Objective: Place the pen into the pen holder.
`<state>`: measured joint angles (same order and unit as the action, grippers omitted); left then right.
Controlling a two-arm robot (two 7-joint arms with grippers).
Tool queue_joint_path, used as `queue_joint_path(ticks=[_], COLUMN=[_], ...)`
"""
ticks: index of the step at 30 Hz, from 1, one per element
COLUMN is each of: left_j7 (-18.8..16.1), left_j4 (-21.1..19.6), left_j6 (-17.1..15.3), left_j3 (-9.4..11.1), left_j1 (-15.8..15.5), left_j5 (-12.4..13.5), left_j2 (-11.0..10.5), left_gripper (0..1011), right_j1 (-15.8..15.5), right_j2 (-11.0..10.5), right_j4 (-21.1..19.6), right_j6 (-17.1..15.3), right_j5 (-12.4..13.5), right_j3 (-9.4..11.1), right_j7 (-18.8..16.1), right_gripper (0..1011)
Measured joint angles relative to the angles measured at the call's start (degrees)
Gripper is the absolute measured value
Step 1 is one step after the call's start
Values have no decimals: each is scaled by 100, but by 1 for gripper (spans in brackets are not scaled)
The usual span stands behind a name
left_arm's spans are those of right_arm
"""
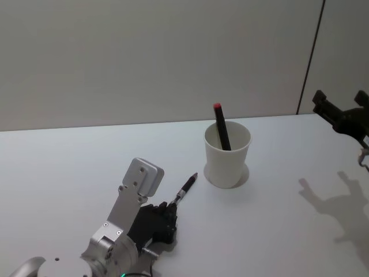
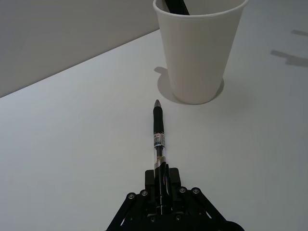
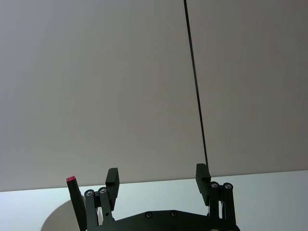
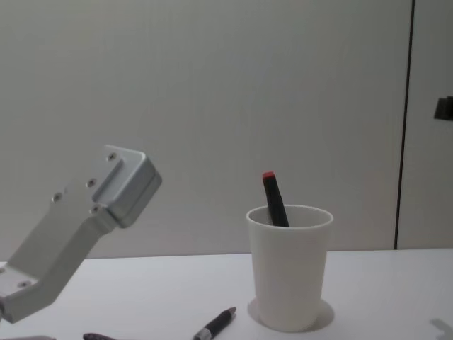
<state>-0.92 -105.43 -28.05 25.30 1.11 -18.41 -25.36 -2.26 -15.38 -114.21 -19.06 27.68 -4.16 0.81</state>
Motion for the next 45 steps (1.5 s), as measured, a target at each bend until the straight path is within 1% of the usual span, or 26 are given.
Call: queue_joint_path(ticks=[7, 15, 22, 25, 32, 34, 39, 45], left_j7=[-192, -592, -988, -1088, -1376, -1488, -1604, -1717], left_j4=[-122, -423, -770, -860, -1135, -1240, -1372, -1494], left_j6=[100, 295, 515, 580, 817, 932, 1069, 1336], left_j3=[-16, -62, -131, -153, -229, -262, -310, -362], left_j1=[28, 93, 150, 160, 165, 153, 118, 66], left_j5=[103, 277, 464, 517, 703, 788, 903, 1111], left_j2=[16, 31, 55, 68, 141, 183, 254, 371], left_gripper=[176, 177, 177, 177, 177, 177, 177, 176], right_j1=[0, 0, 0, 0, 0, 0, 0, 0], right_j2=[0, 0, 0, 0, 0, 0, 0, 0], right_j4=[0, 0, 0, 0, 0, 0, 0, 0], right_j6=[0, 0, 0, 0, 0, 0, 0, 0], right_j5=[0, 0, 0, 0, 0, 0, 0, 0], right_j3=[0, 0, 0, 0, 0, 0, 0, 0], right_j7=[0, 0, 0, 0, 0, 0, 0, -1], right_gripper=[1001, 1001, 1001, 1001, 1002, 1001, 1001, 1001])
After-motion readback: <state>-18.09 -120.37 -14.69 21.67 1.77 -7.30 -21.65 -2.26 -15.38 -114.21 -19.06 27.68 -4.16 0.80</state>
